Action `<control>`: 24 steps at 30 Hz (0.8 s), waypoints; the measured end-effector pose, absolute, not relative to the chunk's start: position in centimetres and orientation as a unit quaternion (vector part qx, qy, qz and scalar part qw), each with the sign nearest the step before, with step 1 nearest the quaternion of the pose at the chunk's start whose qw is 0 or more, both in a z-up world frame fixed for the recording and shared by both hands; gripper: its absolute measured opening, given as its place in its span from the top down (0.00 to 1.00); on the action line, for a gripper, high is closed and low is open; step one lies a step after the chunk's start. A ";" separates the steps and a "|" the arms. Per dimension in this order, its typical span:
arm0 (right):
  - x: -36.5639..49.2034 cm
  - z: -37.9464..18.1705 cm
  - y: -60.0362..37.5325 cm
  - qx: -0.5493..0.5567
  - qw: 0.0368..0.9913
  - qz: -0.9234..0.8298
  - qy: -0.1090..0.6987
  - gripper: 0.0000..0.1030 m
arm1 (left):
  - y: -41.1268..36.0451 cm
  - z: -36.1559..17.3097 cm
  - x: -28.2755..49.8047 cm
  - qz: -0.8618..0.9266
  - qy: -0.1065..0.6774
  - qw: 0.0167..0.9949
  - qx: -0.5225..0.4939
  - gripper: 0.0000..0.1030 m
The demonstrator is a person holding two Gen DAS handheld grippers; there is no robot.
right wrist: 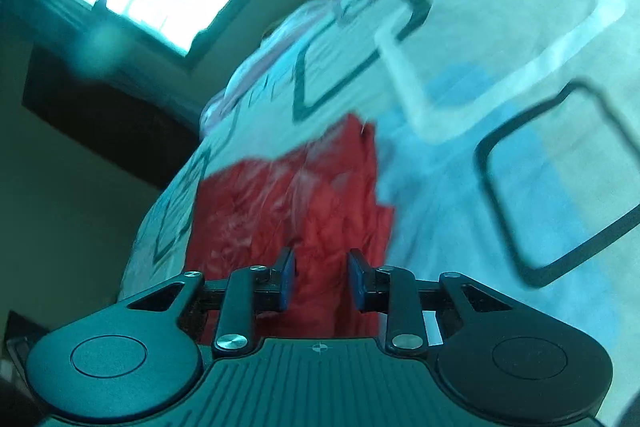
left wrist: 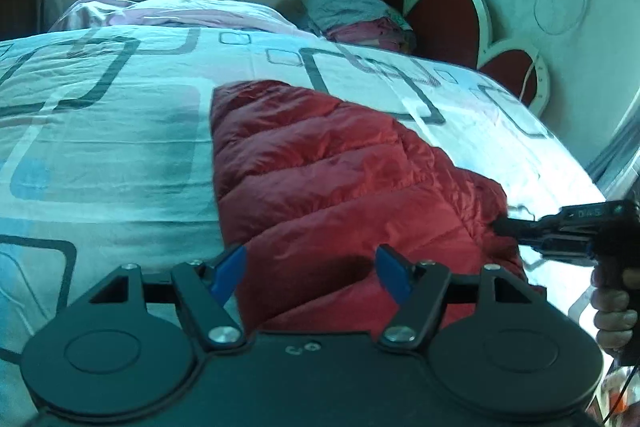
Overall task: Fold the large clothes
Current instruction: 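Fold the held edge over the bundle with both grippers, then open them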
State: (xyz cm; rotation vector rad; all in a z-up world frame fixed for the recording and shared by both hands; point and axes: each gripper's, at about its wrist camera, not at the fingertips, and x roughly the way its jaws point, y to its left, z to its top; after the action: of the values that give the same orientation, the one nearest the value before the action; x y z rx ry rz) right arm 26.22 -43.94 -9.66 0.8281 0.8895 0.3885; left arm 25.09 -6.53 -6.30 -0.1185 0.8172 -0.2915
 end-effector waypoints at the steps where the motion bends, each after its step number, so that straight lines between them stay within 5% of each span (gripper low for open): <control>1: 26.4 -9.6 -42.8 0.375 0.805 0.193 0.417 0.95 | -6.9 -6.6 25.3 -0.133 0.404 0.904 -0.041 0.33; 6: 26.4 -9.2 -42.8 0.344 0.823 0.181 0.415 0.94 | -6.6 -6.3 25.2 -0.122 0.402 0.906 -0.055 0.30; 8: 26.1 -9.1 -44.2 0.348 0.825 0.160 0.415 0.68 | -6.2 -6.3 25.0 -0.121 0.398 0.907 -0.068 0.14; 9: 25.9 -9.2 -44.7 0.353 0.827 0.151 0.411 0.24 | -6.1 -6.3 25.0 -0.115 0.397 0.908 -0.074 0.08; 10: 25.9 -9.5 -45.1 0.360 0.826 0.162 0.402 0.15 | -6.0 -6.4 25.1 -0.111 0.398 0.907 -0.081 0.08; 22: 28.6 -14.3 -45.7 0.454 0.749 0.186 0.445 0.22 | -4.3 -8.8 28.2 -0.140 0.439 0.866 -0.196 0.10; 24: 29.2 -14.4 -45.0 0.451 0.741 0.200 0.456 0.31 | -3.8 -9.1 28.6 -0.144 0.443 0.859 -0.212 0.11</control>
State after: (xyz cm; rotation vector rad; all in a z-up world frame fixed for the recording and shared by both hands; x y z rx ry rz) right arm 29.25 -44.96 -14.42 0.9892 0.9999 0.4391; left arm 28.65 -3.76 -9.14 -0.4458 0.9303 -0.3032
